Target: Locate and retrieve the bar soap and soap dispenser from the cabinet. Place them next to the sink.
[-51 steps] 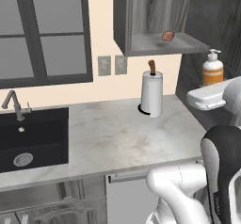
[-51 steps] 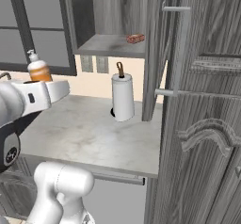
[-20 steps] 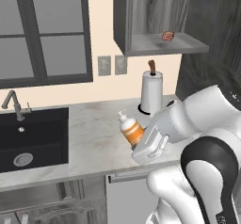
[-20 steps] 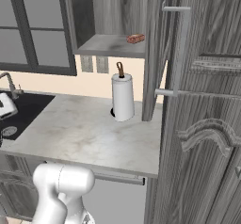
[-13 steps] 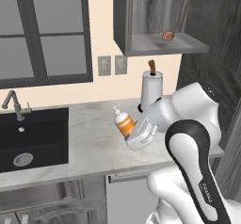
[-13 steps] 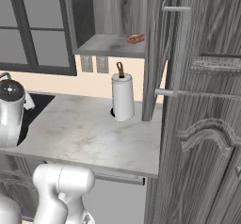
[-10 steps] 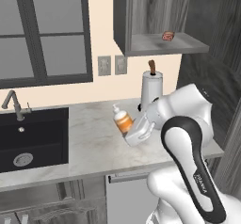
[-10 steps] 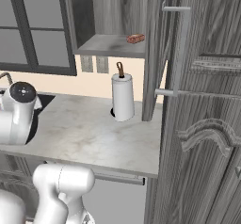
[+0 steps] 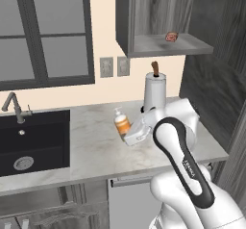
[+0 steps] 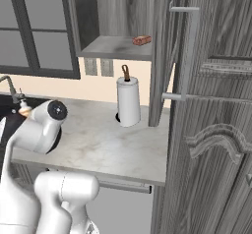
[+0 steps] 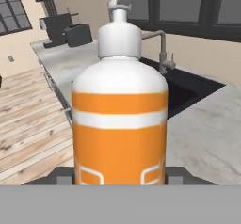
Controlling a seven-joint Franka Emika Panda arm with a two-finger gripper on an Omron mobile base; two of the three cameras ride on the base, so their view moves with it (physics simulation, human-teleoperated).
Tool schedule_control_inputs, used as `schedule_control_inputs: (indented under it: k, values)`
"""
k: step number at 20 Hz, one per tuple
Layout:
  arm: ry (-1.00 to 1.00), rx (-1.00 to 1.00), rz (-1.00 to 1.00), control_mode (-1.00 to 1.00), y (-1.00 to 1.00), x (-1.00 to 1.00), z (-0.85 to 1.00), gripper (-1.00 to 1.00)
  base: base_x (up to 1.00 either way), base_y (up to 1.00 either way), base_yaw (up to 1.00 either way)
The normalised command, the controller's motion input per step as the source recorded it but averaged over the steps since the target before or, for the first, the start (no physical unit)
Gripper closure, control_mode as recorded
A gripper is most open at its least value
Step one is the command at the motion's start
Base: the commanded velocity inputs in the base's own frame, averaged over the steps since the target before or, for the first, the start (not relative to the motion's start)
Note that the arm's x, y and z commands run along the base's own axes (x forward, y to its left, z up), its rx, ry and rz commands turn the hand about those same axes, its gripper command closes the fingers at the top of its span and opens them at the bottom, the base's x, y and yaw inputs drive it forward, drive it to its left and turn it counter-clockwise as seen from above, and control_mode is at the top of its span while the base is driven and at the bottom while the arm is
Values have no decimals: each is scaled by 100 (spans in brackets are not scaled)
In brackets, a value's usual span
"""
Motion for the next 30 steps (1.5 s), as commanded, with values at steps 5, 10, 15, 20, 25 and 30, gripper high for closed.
schedule_control_inputs:
  k: [5,10,15,20,25,30]
  values:
    - [-8,9,0,-100,3,30,-34,100,0,0,0]
    - [-15,10,2,-100,2,27,-23,100,0,0,0]
    - [-13,8,2,-100,1,36,-25,100,0,0,0]
    - [-10,6,0,-100,4,35,-28,100,0,0,0]
    - [-1,0,0,-100,10,31,-23,100,0,0,0]
    - [0,0,0,-100,21,37,-30,100,0,0,0]
